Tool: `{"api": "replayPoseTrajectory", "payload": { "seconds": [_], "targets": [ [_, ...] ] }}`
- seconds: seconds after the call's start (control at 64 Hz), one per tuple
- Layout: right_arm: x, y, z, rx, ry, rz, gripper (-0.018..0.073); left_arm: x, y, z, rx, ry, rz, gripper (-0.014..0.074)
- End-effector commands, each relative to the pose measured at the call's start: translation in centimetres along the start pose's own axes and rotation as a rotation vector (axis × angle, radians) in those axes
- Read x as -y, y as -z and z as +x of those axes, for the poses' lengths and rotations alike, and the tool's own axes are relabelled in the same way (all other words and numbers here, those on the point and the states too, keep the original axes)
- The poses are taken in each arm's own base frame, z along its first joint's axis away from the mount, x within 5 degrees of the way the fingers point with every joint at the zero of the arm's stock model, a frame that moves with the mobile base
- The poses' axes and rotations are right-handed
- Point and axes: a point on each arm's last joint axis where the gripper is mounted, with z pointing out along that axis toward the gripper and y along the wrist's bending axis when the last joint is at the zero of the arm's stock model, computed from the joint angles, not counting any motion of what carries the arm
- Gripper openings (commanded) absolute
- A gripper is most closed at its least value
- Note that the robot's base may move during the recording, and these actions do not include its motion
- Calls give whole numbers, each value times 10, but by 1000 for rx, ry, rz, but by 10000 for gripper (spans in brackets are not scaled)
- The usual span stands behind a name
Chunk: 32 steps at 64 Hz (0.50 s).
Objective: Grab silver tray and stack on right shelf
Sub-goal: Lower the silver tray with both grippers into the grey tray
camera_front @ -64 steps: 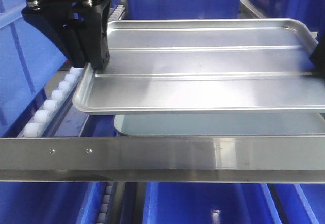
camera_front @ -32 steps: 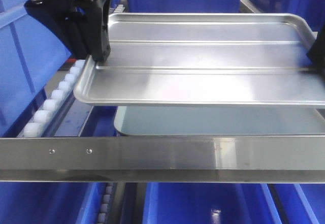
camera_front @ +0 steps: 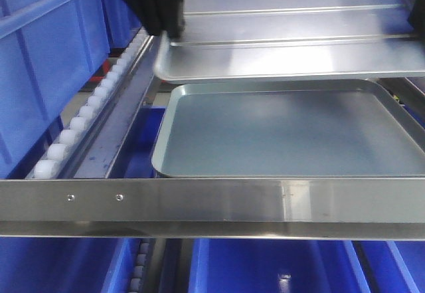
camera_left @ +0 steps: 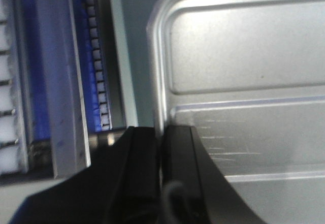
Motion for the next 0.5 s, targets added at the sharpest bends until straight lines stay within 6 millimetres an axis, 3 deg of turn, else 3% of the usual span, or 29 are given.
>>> {"api": "replayPoseTrajectory", "payload": {
  "seconds": [0.0, 0.281, 0.485],
  "targets": [
    [4, 7, -25, 130, 21, -32, 57, 8, 9, -20, 104, -29, 73, -93],
    [24, -54, -41, 44, 34, 31, 57, -1, -62, -23, 15, 10, 13, -93],
    [25, -81, -45, 26, 33, 36, 57, -3, -84, -22, -1, 19, 11, -93]
  ]
}}
